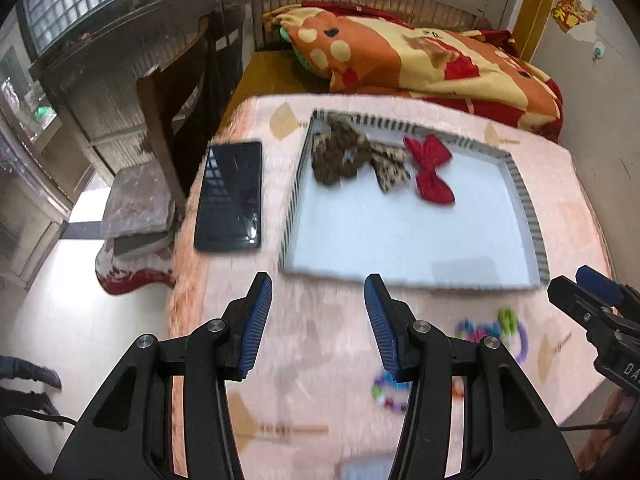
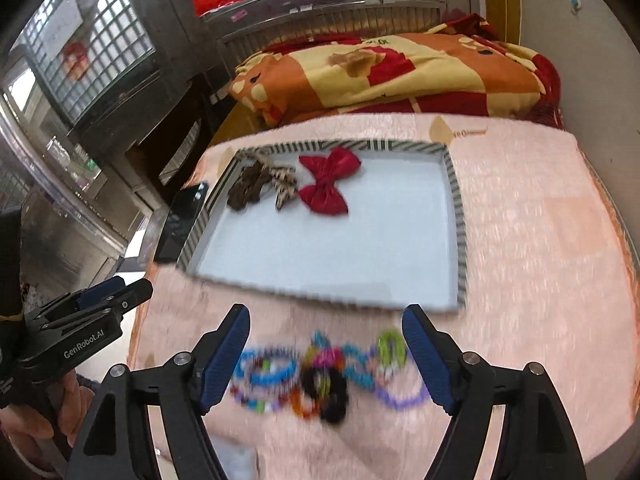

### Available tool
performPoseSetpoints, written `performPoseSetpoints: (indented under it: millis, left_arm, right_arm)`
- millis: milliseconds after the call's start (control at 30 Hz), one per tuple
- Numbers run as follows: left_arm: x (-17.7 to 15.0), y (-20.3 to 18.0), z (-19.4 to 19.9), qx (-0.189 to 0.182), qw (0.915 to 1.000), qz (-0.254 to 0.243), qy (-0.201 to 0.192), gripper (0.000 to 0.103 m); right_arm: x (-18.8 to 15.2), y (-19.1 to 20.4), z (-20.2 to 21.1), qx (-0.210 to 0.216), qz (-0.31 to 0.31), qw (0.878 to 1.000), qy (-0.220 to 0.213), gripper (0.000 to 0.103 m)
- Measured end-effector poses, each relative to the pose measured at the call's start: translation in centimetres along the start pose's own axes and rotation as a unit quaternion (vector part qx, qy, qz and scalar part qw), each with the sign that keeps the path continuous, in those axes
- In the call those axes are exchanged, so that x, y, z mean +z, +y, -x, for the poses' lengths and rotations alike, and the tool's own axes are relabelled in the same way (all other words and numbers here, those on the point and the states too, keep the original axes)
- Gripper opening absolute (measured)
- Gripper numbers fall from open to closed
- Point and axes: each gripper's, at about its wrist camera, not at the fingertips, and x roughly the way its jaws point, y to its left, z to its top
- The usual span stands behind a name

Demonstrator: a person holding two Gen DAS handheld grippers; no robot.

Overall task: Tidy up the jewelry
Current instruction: 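Withdraw both tools from the tray back toward the bead bracelets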

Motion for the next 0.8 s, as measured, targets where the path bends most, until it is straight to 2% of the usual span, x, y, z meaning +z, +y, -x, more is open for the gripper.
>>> performPoseSetpoints:
  millis: [333, 800]
  left_arm:
    - [-6.2, -0.1, 3.2, 0.002, 0.9997, 0.023, 0.001, 0.048]
    - [-10.3, -1.0, 4.7, 0.003, 0.9996, 0.027, 0.003, 0.049]
  right_arm:
    - [-6.3, 0.5, 1.8, 0.006, 0.019, 1.000, 0.017, 0.077]
    - [-10.0, -0.6, 2.9, 0.000, 0.022, 0.999, 0.026, 0.077]
